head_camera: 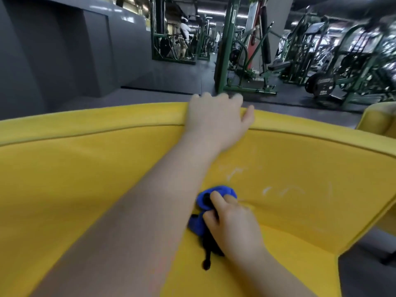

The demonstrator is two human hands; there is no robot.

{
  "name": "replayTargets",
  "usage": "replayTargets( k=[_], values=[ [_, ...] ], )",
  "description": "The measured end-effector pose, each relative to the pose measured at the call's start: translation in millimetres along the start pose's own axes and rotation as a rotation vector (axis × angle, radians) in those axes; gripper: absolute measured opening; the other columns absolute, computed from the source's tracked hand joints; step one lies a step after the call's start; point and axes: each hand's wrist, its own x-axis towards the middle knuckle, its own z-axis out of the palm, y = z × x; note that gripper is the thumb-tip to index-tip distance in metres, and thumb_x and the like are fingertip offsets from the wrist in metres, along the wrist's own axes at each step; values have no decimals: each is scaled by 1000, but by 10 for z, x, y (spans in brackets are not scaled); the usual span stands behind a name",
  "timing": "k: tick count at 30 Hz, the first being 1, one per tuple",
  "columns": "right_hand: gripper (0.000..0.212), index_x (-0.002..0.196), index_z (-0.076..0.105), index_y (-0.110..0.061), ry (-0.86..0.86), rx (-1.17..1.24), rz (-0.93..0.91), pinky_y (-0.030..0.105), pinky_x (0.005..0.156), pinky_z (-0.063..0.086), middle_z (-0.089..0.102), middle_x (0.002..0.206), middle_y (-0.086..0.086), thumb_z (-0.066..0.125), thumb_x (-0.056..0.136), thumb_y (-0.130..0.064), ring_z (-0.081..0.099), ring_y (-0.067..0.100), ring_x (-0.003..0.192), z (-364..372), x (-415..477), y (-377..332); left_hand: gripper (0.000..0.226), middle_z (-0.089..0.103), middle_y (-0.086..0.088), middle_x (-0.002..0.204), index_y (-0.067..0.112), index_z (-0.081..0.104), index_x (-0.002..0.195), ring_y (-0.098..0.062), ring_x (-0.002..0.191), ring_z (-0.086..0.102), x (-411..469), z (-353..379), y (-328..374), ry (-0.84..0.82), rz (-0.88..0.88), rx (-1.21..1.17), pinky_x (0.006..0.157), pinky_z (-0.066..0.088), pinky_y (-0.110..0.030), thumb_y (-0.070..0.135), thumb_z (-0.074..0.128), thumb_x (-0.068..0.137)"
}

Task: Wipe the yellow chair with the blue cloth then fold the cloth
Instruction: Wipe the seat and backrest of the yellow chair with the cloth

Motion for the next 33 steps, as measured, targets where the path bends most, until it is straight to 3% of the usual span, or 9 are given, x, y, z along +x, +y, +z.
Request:
replayTargets(
  k=[6, 9, 12, 18, 21, 25, 27, 30, 33],
  values=[
    [15, 80, 37, -25, 142, -105, -143, 24, 34, 16, 47, 57, -1, 46, 71, -32, 46, 25, 36, -380, -80, 39, 50, 68, -12, 69, 12, 66, 68, -31, 61, 53, -17, 110, 195, 127, -44, 40, 63, 23, -36, 29, 26, 93],
    [17, 86, 60, -18, 420, -128, -109, 24, 37, 24, 53, 66, 3, 50, 78, -29, 46, 27, 45, -827, 81, -30, 50, 67, -12, 90, 14, 68, 87, -35, 85, 59, 128, -3, 65, -69, 46, -19, 64, 30, -34, 38, 27, 101],
    [14, 85, 60, -12, 502, -89, -31, 21, 39, 16, 49, 66, 5, 53, 78, -23, 35, 26, 45, -849, 430, -46, 54, 53, -5, 65, 13, 50, 61, -26, 68, 53, 306, -134, -169, -305, 28, -138, 55, 31, -30, 47, 34, 100],
    [17, 82, 45, -22, 16, -150, -62, 27, 35, 27, 53, 63, 4, 46, 75, -37, 54, 31, 43, -111, 27, 100, 50, 45, -3, 64, 13, 46, 63, -18, 56, 40, 256, -37, -112, -197, 50, -94, 54, 30, -33, 39, 28, 101],
    [18, 86, 41, -23, -200, -147, -38, 33, 50, 34, 60, 84, 4, 43, 85, -41, 62, 33, 74, -194, -18, 156, 47, 46, -5, 64, 11, 47, 63, -21, 56, 40, 210, -8, -120, -128, 52, -82, 51, 27, -32, 34, 28, 99],
    [19, 83, 56, -18, 405, 12, -162, 29, 37, 33, 58, 70, 4, 46, 77, -34, 52, 32, 51, -670, 318, -136, 43, 42, -5, 64, 12, 46, 63, -31, 68, 44, 205, -5, -110, -95, 35, -70, 58, 30, -35, 35, 31, 96],
    [17, 82, 55, -16, 475, 24, -130, 26, 37, 26, 53, 67, 5, 48, 75, -30, 48, 32, 48, -681, 522, -202, 42, 40, -5, 63, 12, 44, 62, -32, 71, 43, 209, -35, -117, -114, 13, -99, 60, 30, -34, 35, 34, 95],
    [17, 84, 52, -18, 298, -122, -188, 24, 40, 18, 52, 65, 6, 50, 74, -32, 51, 30, 44, -284, 441, -128, 45, 40, -4, 58, 13, 37, 58, -27, 57, 40, 238, -66, -182, -162, -2, -160, 51, 27, -32, 38, 37, 95],
    [19, 96, 50, -22, -301, -182, -138, 30, 49, 32, 61, 85, 8, 53, 83, -36, 63, 34, 74, -84, 115, -20, 44, 38, -3, 55, 13, 35, 57, -23, 50, 35, 203, -54, -136, -120, -3, -161, 47, 24, -30, 35, 36, 95]
  ],
)
